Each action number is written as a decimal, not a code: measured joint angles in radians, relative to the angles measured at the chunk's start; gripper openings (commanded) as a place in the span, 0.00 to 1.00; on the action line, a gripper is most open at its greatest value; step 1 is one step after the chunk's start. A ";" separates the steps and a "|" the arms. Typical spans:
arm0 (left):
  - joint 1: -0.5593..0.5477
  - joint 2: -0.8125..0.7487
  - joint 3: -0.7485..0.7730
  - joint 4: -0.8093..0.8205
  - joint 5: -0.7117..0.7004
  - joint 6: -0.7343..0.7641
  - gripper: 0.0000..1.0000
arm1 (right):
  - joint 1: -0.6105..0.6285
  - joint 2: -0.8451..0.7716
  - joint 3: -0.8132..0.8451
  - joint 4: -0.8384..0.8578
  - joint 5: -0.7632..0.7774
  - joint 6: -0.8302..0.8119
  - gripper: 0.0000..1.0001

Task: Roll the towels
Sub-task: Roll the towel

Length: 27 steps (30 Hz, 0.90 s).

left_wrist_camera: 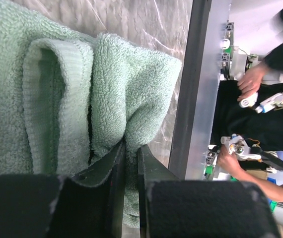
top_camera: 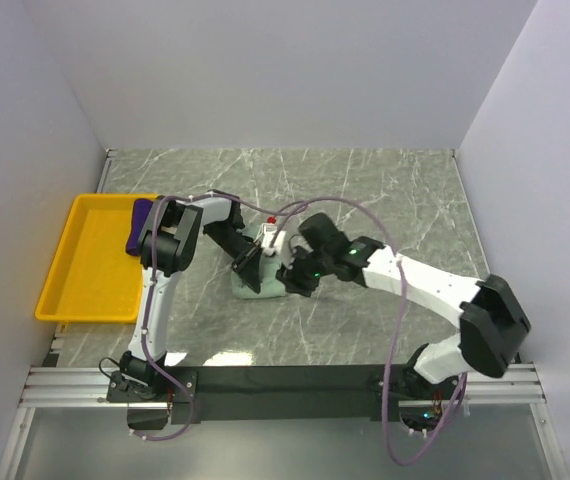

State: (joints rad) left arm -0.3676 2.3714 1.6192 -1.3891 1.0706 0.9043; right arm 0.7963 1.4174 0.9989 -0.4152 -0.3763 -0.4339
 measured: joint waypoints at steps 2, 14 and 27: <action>-0.001 0.000 -0.006 -0.003 0.000 0.000 0.10 | 0.039 0.051 0.018 0.016 0.021 -0.037 0.54; -0.002 0.000 -0.017 0.000 0.000 -0.020 0.14 | 0.134 0.326 0.120 0.121 0.041 -0.140 0.51; 0.027 -0.071 -0.120 0.085 0.006 -0.082 0.39 | 0.144 0.423 0.180 0.074 0.011 -0.189 0.00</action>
State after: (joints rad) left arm -0.3401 2.3001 1.4994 -1.3045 1.0771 0.8227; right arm 0.9401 1.8408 1.1793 -0.3412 -0.3656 -0.6231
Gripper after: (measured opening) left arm 0.338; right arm 0.031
